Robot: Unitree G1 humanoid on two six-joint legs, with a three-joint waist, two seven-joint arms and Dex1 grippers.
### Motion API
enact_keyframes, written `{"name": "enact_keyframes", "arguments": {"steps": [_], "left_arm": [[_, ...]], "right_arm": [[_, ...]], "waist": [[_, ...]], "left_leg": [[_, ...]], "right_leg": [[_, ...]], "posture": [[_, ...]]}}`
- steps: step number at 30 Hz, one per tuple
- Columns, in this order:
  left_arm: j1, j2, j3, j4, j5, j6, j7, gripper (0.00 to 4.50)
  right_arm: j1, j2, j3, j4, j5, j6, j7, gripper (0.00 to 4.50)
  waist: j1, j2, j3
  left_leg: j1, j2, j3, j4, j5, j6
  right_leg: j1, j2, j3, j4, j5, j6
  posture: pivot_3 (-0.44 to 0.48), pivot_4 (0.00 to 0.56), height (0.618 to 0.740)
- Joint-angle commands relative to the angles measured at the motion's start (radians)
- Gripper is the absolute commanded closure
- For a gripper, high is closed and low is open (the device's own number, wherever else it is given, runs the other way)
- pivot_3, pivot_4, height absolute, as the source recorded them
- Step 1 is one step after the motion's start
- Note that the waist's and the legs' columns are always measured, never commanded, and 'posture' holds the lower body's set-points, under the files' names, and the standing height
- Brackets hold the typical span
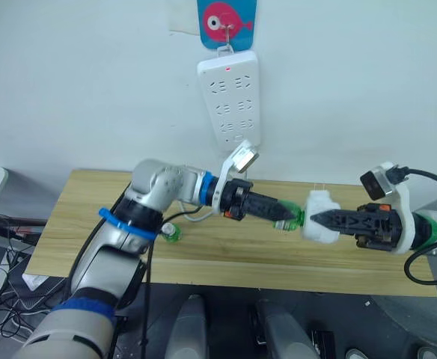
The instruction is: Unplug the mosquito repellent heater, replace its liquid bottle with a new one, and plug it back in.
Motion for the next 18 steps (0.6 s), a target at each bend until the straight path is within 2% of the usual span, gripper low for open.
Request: {"name": "enact_keyframes", "arguments": {"steps": [1,4,7,12,18], "left_arm": [[-0.002,0.022,0.033,0.0,-0.117,0.154,0.026,2.28],[-0.006,0.057,-0.029,0.028,-0.232,0.154,0.079,2.28],[0.003,0.077,-0.041,0.024,-0.293,0.154,0.13,2.28],[0.018,0.061,0.014,0.018,-0.298,0.154,0.209,2.28],[0.011,0.06,0.037,0.033,-0.291,0.154,0.234,2.28]], "right_arm": [[0.01,-0.021,-0.02,-0.001,-0.001,-0.012,-0.016,1.39],[0.016,-0.011,-0.025,-0.003,-0.001,-0.021,-0.025,1.39],[0.021,-0.011,-0.031,-0.004,-0.001,-0.023,-0.025,1.39],[0.039,-0.012,-0.041,-0.008,-0.001,-0.025,-0.021,1.39],[0.052,-0.019,-0.049,-0.006,-0.001,-0.026,-0.018,1.39]], "waist": [[-0.001,0.0,0.0],[-0.002,0.0,0.0],[0.001,0.0,0.0],[0.002,0.0,0.0],[0.002,0.0,0.0]], "left_leg": [[0.0,0.0,0.0,0.0,0.0,0.0],[0.0,0.0,0.0,-0.002,0.0,-0.001],[0.0,0.0,-0.002,-0.002,0.0,-0.001],[-0.001,-0.004,-0.002,-0.001,0.0,-0.001],[-0.001,-0.006,-0.001,0.0,0.001,-0.001]], "right_leg": [[0.0,0.0,0.0,0.0,0.0,0.0],[0.0,-0.001,0.0,0.0,0.002,-0.003],[0.0,-0.001,-0.001,0.0,0.002,-0.003],[0.0,-0.004,-0.001,0.0,0.002,-0.003],[0.001,-0.007,-0.001,0.0,0.001,-0.002]], "posture": [[-0.002,0.297,0.74],[-0.006,0.301,0.74],[-0.005,0.299,0.74],[-0.002,0.296,0.74],[-0.004,0.296,0.74]]}}
